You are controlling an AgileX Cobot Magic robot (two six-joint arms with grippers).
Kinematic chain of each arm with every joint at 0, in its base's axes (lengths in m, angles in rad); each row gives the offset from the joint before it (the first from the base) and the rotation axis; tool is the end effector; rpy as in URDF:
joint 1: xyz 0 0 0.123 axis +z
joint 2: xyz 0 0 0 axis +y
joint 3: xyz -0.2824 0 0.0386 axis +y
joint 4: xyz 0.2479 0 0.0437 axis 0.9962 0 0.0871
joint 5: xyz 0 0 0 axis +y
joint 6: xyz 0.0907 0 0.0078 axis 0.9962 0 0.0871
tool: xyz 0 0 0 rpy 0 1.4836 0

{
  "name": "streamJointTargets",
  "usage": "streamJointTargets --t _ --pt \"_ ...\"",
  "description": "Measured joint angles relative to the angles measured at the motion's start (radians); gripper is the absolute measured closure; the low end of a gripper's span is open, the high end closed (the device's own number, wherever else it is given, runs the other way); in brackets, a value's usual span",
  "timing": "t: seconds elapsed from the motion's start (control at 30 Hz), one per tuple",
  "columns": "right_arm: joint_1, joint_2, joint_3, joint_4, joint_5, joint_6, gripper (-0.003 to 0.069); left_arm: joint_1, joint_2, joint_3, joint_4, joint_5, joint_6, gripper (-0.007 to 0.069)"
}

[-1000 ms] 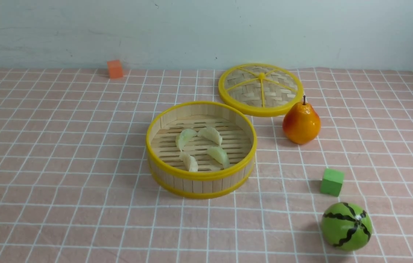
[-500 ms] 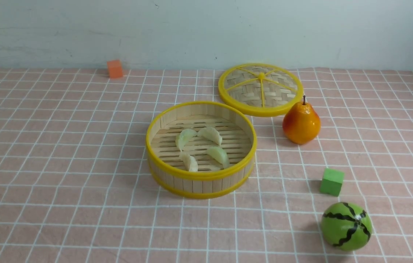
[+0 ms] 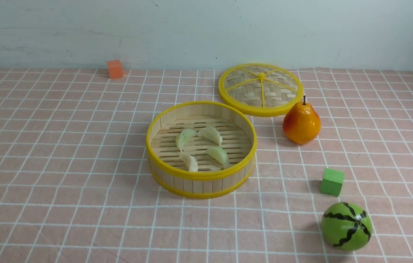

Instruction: Put the dumplings into the steamer on the table with the pink tablecloth.

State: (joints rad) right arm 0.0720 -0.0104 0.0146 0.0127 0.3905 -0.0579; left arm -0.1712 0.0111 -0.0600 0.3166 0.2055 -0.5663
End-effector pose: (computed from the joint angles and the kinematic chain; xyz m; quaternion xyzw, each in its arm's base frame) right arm 0.0519 0.0042 0.1736 -0.0491 0.8056 0.0096 0.5904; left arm 0.0544 -0.0035 0.2150 -0.0526 0.7259 -0.1227 0.6748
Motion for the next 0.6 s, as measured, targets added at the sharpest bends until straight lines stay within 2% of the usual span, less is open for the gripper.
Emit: streamJointTargets --t 0.07,0.1,0.23,0.33,0.43,0.6 --pt "0.0 0.0 0.0 0.0 0.0 0.0 0.0599 0.063 -0.018 0.06 -0.062 -0.082 0.036 0.0638" --pt "0.0 0.0 0.0 0.0 0.0 0.0 0.0599 0.11 -0.021 0.078 -0.106 -0.102 0.07 0.0638" --pt "0.0 0.0 0.0 0.0 0.0 0.0 0.0595 0.164 -0.021 0.086 -0.183 -0.057 0.2 0.0638" --pt "0.0 0.0 0.0 0.0 0.0 0.0 0.0594 0.163 -0.021 0.087 -0.212 0.005 0.255 0.0638" --pt "0.0 0.0 0.0 0.0 0.0 0.0 0.0587 0.158 -0.021 0.089 -0.27 0.139 0.319 0.0638" --pt "0.0 0.0 0.0 0.0 0.0 0.0 0.0578 0.126 -0.021 0.09 -0.285 0.175 0.378 0.0638"
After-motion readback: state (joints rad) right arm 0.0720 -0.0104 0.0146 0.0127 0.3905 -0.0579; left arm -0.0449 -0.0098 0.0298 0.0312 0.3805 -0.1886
